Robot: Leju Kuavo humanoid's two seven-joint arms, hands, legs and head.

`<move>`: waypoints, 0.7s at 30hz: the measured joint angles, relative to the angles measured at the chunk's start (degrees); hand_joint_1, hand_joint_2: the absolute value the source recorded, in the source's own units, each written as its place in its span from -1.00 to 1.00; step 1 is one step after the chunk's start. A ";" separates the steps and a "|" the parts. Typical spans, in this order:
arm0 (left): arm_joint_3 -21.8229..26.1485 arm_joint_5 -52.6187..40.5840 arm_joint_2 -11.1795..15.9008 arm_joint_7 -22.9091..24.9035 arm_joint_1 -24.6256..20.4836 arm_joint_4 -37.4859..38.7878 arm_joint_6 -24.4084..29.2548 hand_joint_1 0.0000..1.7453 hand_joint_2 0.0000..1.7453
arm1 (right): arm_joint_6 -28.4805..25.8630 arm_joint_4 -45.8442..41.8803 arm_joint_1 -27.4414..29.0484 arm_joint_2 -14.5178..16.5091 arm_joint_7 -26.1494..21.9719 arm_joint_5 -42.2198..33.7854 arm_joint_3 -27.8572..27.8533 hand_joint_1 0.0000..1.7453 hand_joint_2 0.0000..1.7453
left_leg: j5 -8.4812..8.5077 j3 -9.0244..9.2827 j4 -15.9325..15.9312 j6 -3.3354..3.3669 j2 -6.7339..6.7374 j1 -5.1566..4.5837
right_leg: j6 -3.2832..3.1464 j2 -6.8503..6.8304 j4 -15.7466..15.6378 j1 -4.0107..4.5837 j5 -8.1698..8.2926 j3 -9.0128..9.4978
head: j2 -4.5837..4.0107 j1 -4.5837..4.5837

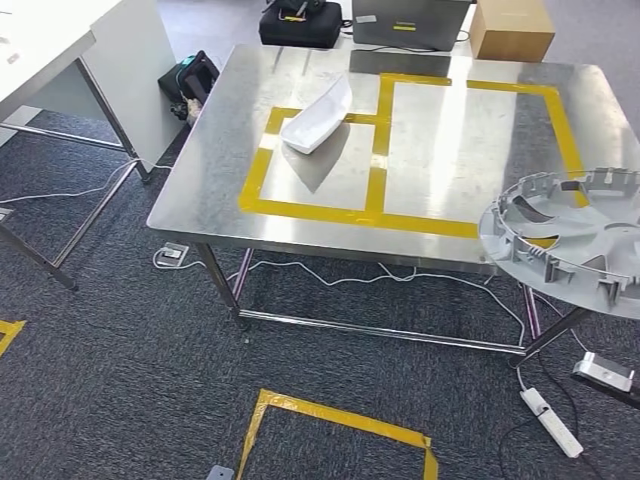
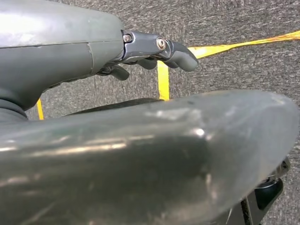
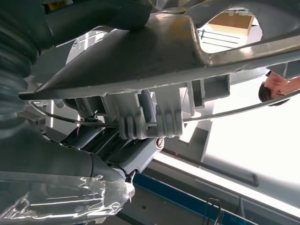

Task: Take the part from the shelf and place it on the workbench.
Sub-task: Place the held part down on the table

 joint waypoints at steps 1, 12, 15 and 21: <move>0.01 -0.17 -0.03 0.04 -0.02 0.00 -0.01 -1.00 -1.00 | -0.22 -0.01 0.24 0.04 0.05 0.27 0.02 1.00 1.00 | -0.22 0.20 -0.31 0.38 0.01 -0.05 | 0.21 0.04 -0.42 -0.04 -0.01 0.23 | 0.00 -0.02; 0.08 -1.51 -0.15 0.66 0.00 -0.07 0.46 -1.00 -1.00 | -3.74 0.02 5.20 2.97 1.06 3.82 1.07 1.00 1.00 | -2.95 5.92 -2.35 -1.26 0.44 2.29 | 4.48 -0.77 5.17 -2.16 1.99 -5.19 | 0.00 0.68; 0.10 -1.77 0.05 0.91 -0.09 -0.07 0.81 -1.00 -1.00 | -4.49 0.29 6.27 4.16 1.22 4.10 1.31 1.00 1.00 | -4.61 6.10 -0.98 -2.51 0.31 2.16 | 3.72 -0.30 1.58 -2.48 2.89 -3.19 | 0.00 0.92; 0.13 -1.80 -0.04 1.07 -0.24 -0.07 0.87 -1.00 -1.00 | -4.70 0.32 7.29 4.68 1.40 4.25 1.38 1.00 1.00 | -8.87 0.90 8.96 -3.45 0.93 2.15 | 0.51 -0.19 2.08 -2.29 1.27 -2.19 | 0.00 -0.03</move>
